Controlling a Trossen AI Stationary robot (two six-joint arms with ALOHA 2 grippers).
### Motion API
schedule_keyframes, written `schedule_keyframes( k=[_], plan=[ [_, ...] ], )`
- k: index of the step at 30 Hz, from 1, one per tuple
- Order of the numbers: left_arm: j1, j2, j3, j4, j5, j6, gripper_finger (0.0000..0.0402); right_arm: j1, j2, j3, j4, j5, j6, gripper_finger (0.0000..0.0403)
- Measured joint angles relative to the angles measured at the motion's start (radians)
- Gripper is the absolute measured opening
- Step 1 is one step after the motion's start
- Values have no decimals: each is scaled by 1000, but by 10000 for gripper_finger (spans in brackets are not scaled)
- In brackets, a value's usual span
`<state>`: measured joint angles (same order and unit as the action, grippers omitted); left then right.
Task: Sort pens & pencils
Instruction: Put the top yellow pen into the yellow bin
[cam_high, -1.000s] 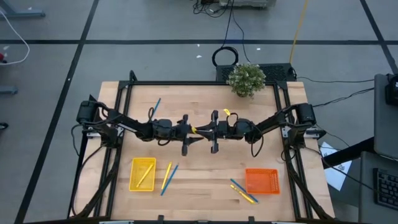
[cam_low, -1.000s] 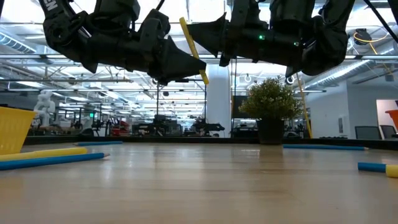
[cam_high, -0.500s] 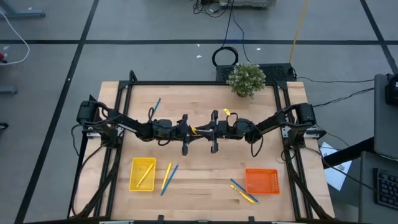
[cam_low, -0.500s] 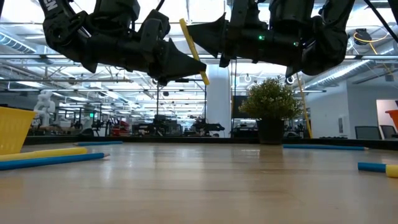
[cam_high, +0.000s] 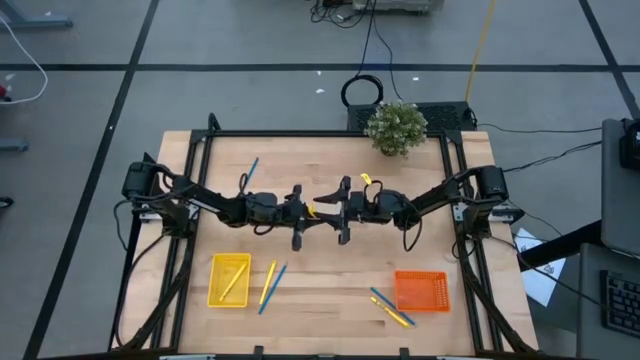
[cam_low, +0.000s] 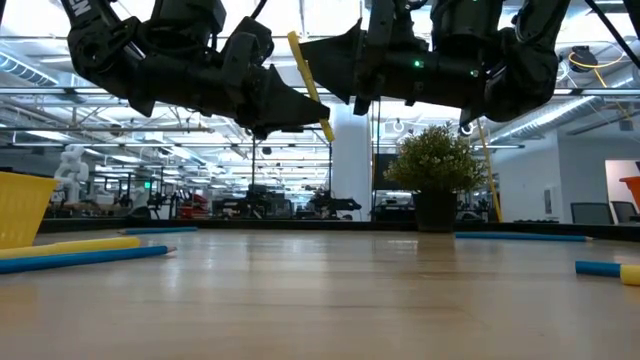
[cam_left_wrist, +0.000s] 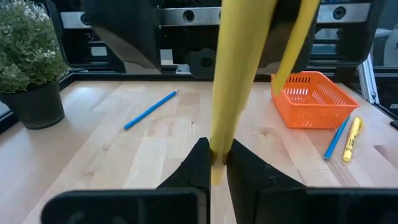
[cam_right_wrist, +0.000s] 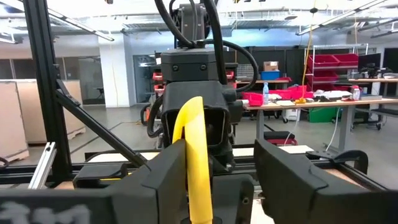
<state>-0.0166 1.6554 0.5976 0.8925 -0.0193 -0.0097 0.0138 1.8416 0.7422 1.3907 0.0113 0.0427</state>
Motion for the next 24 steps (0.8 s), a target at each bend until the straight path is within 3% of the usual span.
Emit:
schedule_keyframes(
  k=[7,14,21,24],
  plan=[
    [0,-55,-11,-64,-14,0,28,-14,-20,-30,-3,-6,26,198],
    [2,-152,-76,-59,-87,1,28,-14,-130,-101,-111,-12,22,200],
    [4,-330,-172,-84,-123,20,28,-14,-266,-172,-192,-8,16,199],
    [3,-459,-207,-177,-124,30,28,-14,-301,-202,-219,-7,-5,199]
  ],
)
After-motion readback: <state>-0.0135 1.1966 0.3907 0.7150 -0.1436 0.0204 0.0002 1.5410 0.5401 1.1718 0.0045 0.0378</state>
